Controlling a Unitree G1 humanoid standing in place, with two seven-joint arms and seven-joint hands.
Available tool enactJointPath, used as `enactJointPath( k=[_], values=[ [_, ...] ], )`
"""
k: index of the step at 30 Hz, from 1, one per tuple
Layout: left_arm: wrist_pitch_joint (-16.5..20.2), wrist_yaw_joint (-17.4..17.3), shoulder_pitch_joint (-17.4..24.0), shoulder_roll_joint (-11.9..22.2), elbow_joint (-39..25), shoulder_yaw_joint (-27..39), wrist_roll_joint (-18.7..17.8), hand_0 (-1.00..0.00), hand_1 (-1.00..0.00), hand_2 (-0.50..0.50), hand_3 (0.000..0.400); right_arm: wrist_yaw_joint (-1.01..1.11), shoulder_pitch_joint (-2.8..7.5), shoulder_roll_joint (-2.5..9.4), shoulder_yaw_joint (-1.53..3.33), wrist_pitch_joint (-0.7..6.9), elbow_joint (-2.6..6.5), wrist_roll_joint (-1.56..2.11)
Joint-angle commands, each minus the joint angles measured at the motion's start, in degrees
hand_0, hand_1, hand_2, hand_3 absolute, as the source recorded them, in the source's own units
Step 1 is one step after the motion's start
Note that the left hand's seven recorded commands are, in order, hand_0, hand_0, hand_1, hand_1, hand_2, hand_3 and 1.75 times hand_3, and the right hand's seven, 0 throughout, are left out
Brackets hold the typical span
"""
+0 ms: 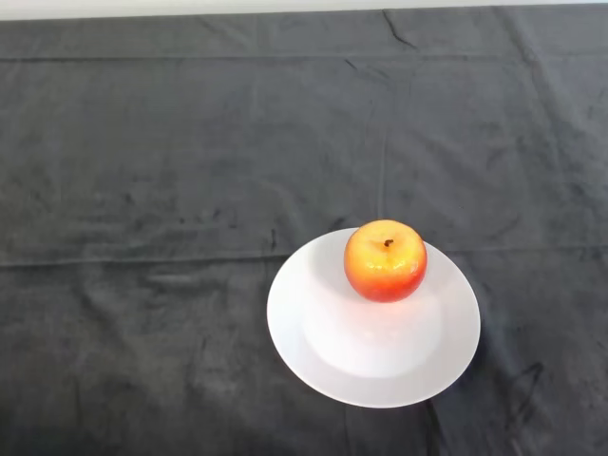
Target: Move the apple to the plate
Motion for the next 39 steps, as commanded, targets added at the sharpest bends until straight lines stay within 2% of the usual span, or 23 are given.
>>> enactJointPath(
  k=[1, 39],
  values=[
    [0.9, -0.7, 0.1, 1.2, -1.2, 1.0, 0.7, 0.0, 0.0, 0.0, 0.0, 0.15, 1.88, -1.12, -0.34, -0.36, 0.65, 0.43],
    [2.4, -2.6, -0.3, 0.7, -1.9, 4.3, 3.3, 0.0, 0.0, 0.0, 0.0, 0.12, 1.91, -1.09, -0.32, -0.36, 0.58, 0.44]
  ],
)
